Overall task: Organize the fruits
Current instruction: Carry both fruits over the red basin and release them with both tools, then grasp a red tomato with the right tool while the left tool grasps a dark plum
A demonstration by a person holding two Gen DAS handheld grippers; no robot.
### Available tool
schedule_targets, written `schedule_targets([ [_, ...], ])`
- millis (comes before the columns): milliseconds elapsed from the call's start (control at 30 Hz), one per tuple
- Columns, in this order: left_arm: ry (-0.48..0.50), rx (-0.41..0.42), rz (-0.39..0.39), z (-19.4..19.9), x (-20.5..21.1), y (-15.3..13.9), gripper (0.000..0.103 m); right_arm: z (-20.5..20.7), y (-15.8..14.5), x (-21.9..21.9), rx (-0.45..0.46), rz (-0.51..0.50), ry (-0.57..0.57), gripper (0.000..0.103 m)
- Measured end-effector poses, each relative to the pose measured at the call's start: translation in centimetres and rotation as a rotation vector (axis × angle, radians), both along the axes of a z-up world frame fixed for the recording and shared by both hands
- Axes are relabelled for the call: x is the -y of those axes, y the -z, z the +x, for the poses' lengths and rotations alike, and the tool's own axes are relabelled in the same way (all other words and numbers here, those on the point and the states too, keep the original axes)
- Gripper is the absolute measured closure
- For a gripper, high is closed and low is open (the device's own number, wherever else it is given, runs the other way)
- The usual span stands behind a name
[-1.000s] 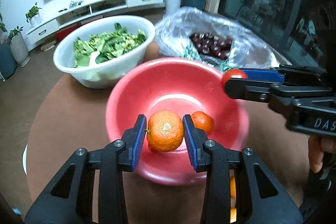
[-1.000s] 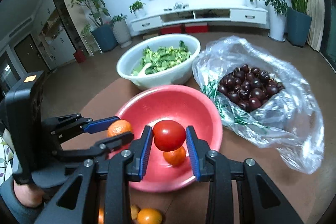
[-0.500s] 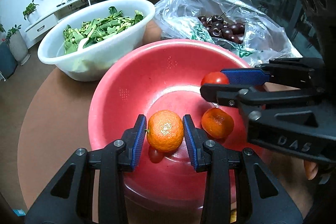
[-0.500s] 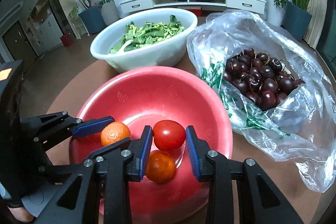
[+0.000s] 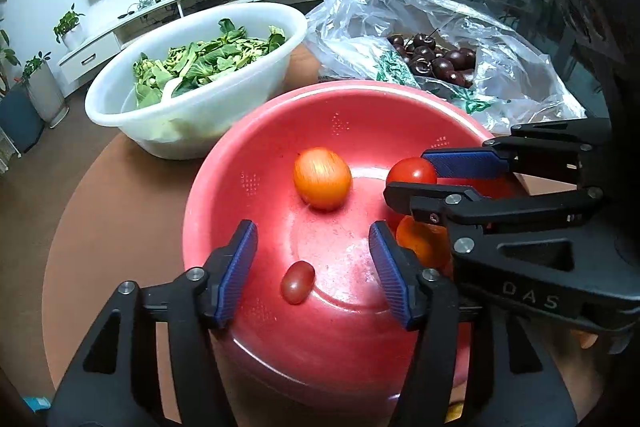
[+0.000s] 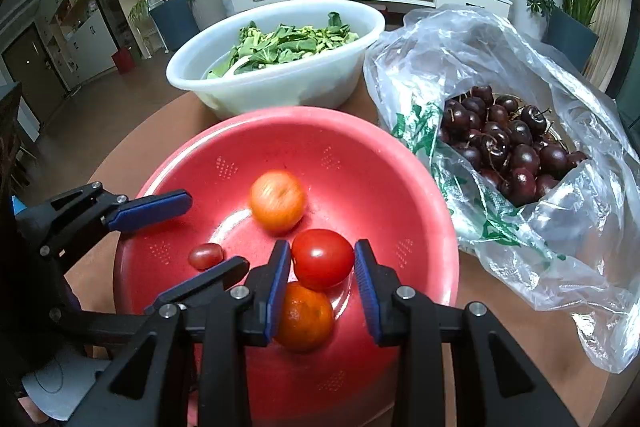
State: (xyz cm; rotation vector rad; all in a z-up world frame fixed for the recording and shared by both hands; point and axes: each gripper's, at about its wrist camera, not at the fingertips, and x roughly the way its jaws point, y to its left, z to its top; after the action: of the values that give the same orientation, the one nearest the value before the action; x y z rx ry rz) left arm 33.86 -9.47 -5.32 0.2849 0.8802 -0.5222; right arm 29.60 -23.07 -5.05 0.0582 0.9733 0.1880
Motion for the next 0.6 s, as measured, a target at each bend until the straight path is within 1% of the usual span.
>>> schedule_targets([
  [33, -0.002, 0.002, 0.000, -0.1, -0.1, -0.1, 0.044, 0.1, 0.1, 0.0, 0.000, 0.000, 0.001, 0.067],
  [100, -0.009, 0.011, -0.007, -0.5, -0.3, -0.6, 0.035, 0.0, 0.0, 0.1, -0.001, -0.001, 0.006, 0.067],
  [133, -0.010, 0.013, -0.015, -0.7, -0.5, -0.8, 0.033, 0.0, 0.0, 0.1, -0.001, 0.001, 0.008, 0.066],
  [200, -0.015, 0.020, -0.030, -1.2, -1.0, -1.5, 0.028, -0.3, -0.3, 0.5, 0.002, 0.012, 0.015, 0.057],
  [233, -0.017, 0.024, -0.039, -1.5, -1.3, -1.8, 0.025, -0.6, -0.6, 0.7, 0.010, 0.012, 0.021, 0.051],
  [300, -0.030, 0.039, -0.064, -2.3, -2.2, -2.9, 0.016, -1.3, -1.4, 0.9, 0.037, 0.009, 0.023, 0.046],
  [333, -0.036, 0.042, -0.077, -2.7, -2.5, -3.3, 0.016, -1.6, -1.8, 1.0, 0.048, 0.008, 0.024, 0.043],
  [400, -0.048, 0.048, -0.105, -3.9, -3.6, -4.2, 0.015, -2.7, -2.8, 1.2, 0.073, 0.009, 0.024, 0.042],
  [433, -0.050, 0.055, -0.113, -4.8, -4.2, -4.7, 0.014, -3.2, -3.3, 1.2, 0.082, 0.011, 0.023, 0.042],
  [500, -0.060, 0.070, -0.120, -6.5, -5.3, -5.3, 0.007, -5.1, -4.2, 1.4, 0.109, 0.024, 0.016, 0.040],
  [567, -0.066, 0.073, -0.136, -8.3, -6.5, -5.6, 0.007, -7.6, -5.1, 1.8, 0.133, 0.062, 0.001, 0.034],
  [600, -0.071, 0.068, -0.143, -9.4, -7.2, -5.6, 0.005, -8.8, -5.3, 1.9, 0.141, 0.080, -0.007, 0.033],
])
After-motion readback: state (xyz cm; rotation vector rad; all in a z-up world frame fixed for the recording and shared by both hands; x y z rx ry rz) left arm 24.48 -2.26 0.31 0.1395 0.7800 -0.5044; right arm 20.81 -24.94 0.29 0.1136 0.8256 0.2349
